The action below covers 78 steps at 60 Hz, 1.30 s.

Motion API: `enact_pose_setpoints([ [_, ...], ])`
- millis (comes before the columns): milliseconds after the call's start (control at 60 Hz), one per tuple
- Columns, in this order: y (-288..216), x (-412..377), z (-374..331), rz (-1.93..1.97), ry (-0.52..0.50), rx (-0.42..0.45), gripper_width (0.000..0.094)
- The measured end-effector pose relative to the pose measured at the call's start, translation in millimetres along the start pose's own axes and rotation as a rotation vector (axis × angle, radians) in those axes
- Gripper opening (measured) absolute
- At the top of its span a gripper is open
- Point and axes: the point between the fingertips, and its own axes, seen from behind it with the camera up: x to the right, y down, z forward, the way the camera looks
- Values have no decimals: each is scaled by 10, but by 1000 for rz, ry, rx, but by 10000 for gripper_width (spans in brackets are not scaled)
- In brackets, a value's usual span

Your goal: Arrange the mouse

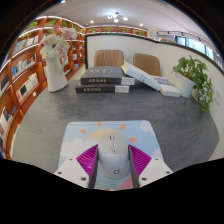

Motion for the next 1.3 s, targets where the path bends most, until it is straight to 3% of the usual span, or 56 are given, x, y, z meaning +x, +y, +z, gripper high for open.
enact_pose_setpoints([
  [50,13,19,-2,18,-2,-15,567],
  [117,4,110,-40,41,22,-40,792],
  [167,-78,153,-105,46,21,-31,864],
  [433,-831,573,-1045,42,-35,96,865],
  [617,-1074,1086,-1828,-3,-47,173,864],
  [883,-835,1673,-2438,-14,-79,180,852],
  [1300,-472,2005,-2715,39,-72,164,851],
])
